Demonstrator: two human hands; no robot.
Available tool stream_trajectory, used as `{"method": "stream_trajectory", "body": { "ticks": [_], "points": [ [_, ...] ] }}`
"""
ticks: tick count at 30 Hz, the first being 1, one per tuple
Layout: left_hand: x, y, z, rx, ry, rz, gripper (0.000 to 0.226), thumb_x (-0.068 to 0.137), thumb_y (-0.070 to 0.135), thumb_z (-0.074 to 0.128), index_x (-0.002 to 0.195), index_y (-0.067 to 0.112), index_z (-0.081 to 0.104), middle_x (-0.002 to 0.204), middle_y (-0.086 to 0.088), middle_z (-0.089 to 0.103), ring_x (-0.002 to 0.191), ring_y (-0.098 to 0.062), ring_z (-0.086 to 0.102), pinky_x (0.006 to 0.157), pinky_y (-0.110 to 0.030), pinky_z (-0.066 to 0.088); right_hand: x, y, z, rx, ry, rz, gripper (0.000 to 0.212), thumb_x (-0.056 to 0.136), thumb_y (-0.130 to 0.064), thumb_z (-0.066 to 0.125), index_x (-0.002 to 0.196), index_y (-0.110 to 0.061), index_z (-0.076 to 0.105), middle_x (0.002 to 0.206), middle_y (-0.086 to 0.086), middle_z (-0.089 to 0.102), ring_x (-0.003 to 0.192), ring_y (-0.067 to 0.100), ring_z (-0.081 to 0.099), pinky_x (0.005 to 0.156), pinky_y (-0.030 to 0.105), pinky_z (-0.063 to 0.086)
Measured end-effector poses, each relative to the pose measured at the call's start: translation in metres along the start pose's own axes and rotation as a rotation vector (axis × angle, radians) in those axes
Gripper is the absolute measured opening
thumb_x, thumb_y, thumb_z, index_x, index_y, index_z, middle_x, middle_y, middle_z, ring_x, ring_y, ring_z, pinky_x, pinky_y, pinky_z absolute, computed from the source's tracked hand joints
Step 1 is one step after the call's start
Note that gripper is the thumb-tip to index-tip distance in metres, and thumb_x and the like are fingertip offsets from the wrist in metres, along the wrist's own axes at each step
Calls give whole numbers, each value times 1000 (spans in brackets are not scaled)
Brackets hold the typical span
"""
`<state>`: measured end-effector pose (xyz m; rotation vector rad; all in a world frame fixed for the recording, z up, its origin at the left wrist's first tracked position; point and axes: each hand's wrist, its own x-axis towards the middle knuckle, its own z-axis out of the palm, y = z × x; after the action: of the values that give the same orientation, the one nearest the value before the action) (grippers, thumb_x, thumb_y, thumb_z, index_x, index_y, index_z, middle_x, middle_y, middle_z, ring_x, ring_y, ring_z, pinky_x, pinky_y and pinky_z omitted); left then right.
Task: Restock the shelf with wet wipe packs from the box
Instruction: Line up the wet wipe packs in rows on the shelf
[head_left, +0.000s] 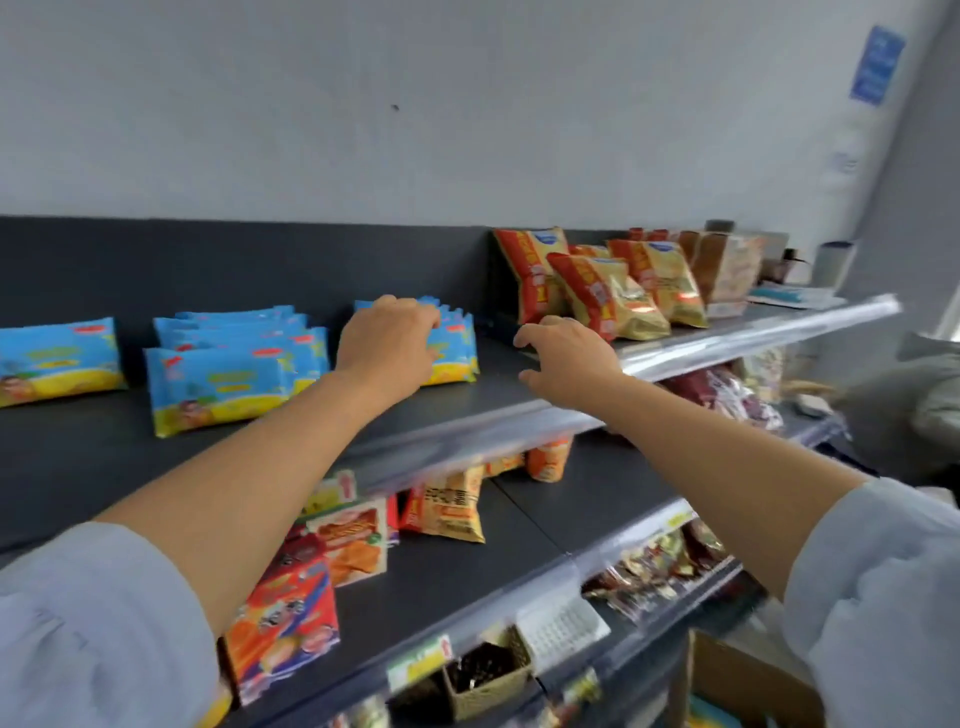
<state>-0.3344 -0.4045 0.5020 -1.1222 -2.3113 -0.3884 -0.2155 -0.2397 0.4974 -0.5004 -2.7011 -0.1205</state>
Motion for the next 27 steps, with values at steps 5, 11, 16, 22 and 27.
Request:
{"method": "stream_trajectory", "body": {
  "ticks": [5,11,16,22,27],
  "points": [
    [-12,97,43,-96,-76,85,32,90,26,60,121,18,59,113,-5,61,111,-25,51,81,-38,44,-73,86,13,-56,-62,102,40,91,-27,57,130,-23,50,124,3,51,121,25,46,83,35,44],
    [-28,193,101,-164,-207,198,26,89,29,59,113,20,62,113,-3,61,110,-25,51,77,-37,44,-148,171,36,-113,-157,234,38,88,-32,61,124,-21,55,123,5,54,119,26,48,90,41,48],
    [-43,270,156,-187,-338,320,31,91,31,58,120,21,58,118,-1,59,115,-24,50,85,-38,48,-204,234,68,-96,-235,355,29,92,-24,53,120,-20,57,116,4,56,113,25,52,82,38,51],
    [-52,339,233,-220,-490,407,26,92,30,56,115,19,60,115,-1,60,112,-24,52,86,-39,50,-251,294,121,-73,-373,482,29,91,-23,56,120,-20,57,112,5,56,112,26,51,81,40,52],
    [-55,388,301,-230,-599,504,26,93,28,54,117,18,58,119,-2,59,116,-23,50,84,-37,48,-280,341,172,-37,-470,565,32,90,-25,57,122,-22,57,115,5,56,115,25,50,90,39,49]
  ]
}}
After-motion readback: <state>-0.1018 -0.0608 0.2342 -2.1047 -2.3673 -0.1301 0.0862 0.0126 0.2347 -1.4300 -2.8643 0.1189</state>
